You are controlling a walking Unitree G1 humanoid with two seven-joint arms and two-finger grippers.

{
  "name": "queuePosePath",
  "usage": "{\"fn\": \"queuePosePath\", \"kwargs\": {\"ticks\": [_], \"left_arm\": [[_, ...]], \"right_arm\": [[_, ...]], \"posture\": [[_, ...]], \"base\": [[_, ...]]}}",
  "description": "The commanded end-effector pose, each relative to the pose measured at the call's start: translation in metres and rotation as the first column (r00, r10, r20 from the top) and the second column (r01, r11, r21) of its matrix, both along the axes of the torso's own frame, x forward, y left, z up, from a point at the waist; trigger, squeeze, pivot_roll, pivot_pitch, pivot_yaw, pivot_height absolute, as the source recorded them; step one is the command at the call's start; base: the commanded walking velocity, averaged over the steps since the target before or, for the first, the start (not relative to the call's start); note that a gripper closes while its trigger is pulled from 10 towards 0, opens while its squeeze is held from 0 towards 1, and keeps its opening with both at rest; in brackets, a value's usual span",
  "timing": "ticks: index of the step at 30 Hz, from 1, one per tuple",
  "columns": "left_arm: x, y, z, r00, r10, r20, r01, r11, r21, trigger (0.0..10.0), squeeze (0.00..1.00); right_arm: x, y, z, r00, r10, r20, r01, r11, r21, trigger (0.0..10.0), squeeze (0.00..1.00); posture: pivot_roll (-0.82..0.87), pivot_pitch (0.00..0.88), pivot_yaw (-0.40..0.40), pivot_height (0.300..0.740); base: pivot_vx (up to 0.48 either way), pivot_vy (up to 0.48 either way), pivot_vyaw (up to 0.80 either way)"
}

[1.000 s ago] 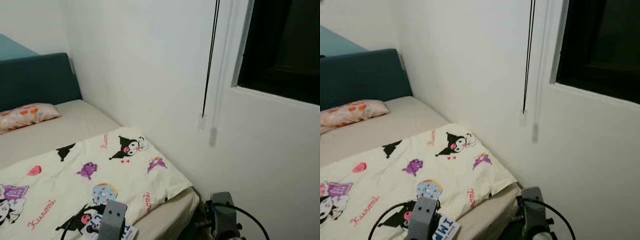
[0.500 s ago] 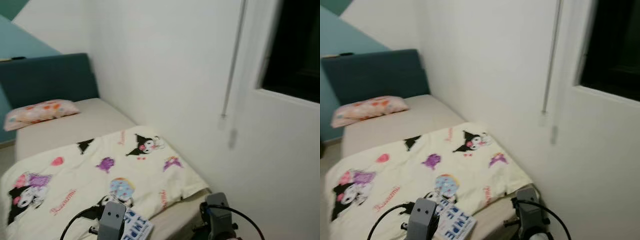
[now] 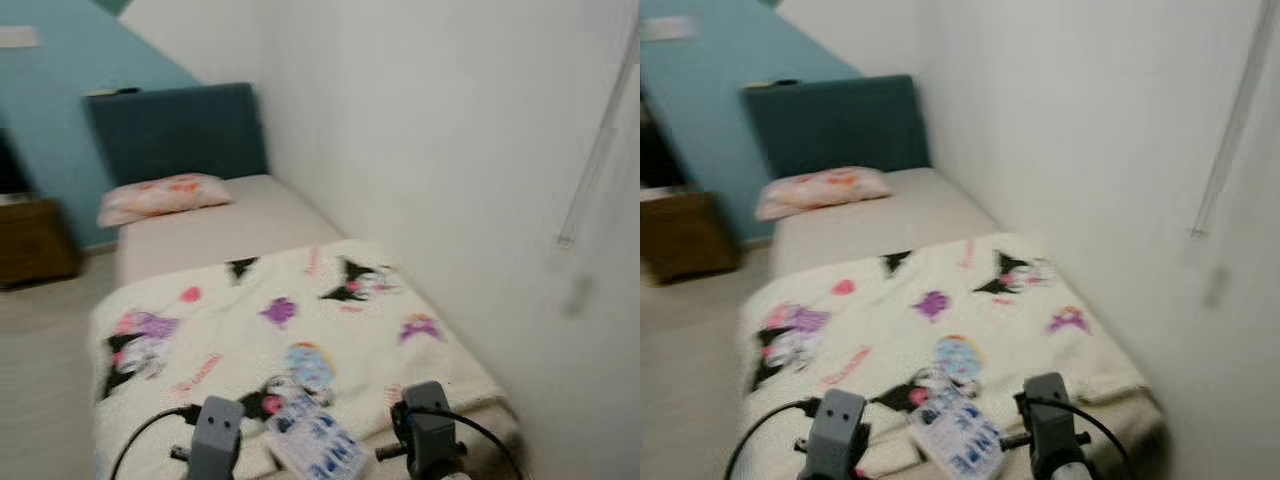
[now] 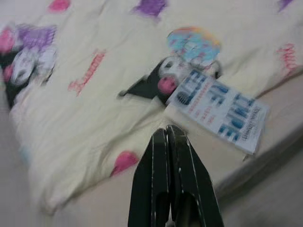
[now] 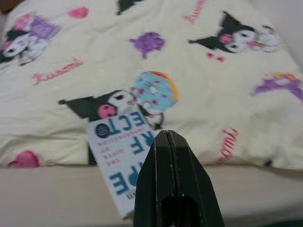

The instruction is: Clean up the room

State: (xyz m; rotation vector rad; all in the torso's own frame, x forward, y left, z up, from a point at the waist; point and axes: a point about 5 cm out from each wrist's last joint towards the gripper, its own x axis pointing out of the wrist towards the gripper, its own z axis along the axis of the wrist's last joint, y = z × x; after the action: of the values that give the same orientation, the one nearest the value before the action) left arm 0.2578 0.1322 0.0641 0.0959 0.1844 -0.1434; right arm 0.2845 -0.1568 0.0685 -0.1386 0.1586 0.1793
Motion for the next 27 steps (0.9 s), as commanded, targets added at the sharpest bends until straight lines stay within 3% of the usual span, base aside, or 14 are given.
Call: {"fn": "queuePosePath", "kwargs": {"ticks": [1, 5, 16, 27], "left_arm": [[-0.0015, 0.0009, -0.0035, 1.000, -0.007, -0.020, 0.008, 1.000, 0.008, 10.0, 0.00], [-0.0018, -0.0005, -0.0024, 1.000, -0.014, -0.020, 0.014, 1.000, 0.012, 10.0, 0.00], [-0.0026, -0.0010, -0.0026, 1.000, -0.010, -0.019, 0.010, 0.999, 0.031, 10.0, 0.00], [-0.0019, -0.0019, -0.0026, 1.000, -0.009, -0.017, 0.010, 0.999, 0.035, 10.0, 0.00]], "right_arm": [[-0.0033, 0.0004, -0.0042, 1.000, -0.005, -0.014, 0.005, 1.000, 0.006, 10.0, 0.00], [-0.0041, -0.0005, -0.0042, 1.000, -0.013, -0.006, 0.013, 1.000, 0.020, 10.0, 0.00], [-0.0041, -0.0022, -0.0049, 1.000, -0.025, -0.013, 0.026, 0.999, 0.038, 10.0, 0.00], [-0.0046, -0.0017, -0.0054, 1.000, -0.021, -0.012, 0.022, 0.999, 0.045, 10.0, 0.00]], "posture": [[-0.10, 0.118, 0.034, 0.740], [-0.10, 0.117, 0.035, 0.740], [-0.10, 0.107, 0.033, 0.740], [-0.10, 0.101, 0.032, 0.740]], "base": [[0.000, 0.000, 0.80], [0.000, 0.000, 0.63], [0.000, 0.000, 0.00], [0.000, -0.471, 0.00]]}}
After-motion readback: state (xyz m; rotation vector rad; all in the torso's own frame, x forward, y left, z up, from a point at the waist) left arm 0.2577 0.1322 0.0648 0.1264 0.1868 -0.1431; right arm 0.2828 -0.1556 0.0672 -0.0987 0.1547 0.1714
